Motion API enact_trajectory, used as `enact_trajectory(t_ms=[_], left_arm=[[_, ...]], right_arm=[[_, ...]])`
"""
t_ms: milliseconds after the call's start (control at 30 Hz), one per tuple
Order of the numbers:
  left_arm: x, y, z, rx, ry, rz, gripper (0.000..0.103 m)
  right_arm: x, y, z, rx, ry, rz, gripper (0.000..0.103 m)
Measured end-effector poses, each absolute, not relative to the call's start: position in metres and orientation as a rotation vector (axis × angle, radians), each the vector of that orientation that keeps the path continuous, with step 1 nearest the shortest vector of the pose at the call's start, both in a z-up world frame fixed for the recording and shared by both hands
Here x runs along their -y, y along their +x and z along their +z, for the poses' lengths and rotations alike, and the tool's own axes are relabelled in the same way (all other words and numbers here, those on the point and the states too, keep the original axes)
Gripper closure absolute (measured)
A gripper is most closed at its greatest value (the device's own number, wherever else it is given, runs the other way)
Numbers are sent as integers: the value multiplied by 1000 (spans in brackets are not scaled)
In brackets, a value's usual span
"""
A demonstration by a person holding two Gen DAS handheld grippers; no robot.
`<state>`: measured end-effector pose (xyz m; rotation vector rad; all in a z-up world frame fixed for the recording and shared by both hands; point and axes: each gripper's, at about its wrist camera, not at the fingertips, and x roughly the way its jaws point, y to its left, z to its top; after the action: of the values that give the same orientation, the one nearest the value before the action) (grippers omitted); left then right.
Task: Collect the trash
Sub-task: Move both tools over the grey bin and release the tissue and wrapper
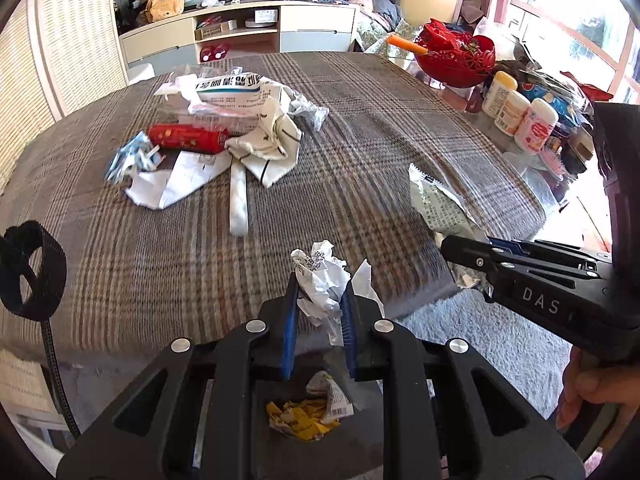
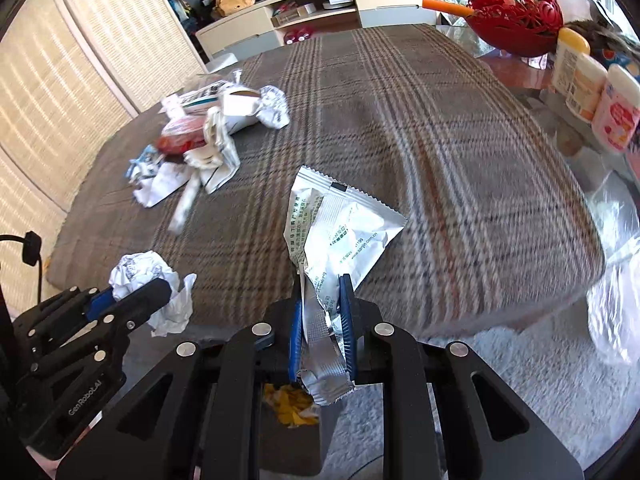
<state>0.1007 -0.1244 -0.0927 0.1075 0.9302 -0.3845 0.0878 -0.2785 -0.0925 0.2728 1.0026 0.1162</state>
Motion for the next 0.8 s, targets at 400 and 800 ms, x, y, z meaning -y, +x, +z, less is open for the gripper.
enact_trajectory(t_ms=[400,800], left_arm=[[86,20,-128,-983,81,-340,85],[68,-20,-198,-1104,45,-282,85]], right_arm=[[241,15,-111,-1017,275,157,85],[212,-4,-180,-1153,300,194,85]])
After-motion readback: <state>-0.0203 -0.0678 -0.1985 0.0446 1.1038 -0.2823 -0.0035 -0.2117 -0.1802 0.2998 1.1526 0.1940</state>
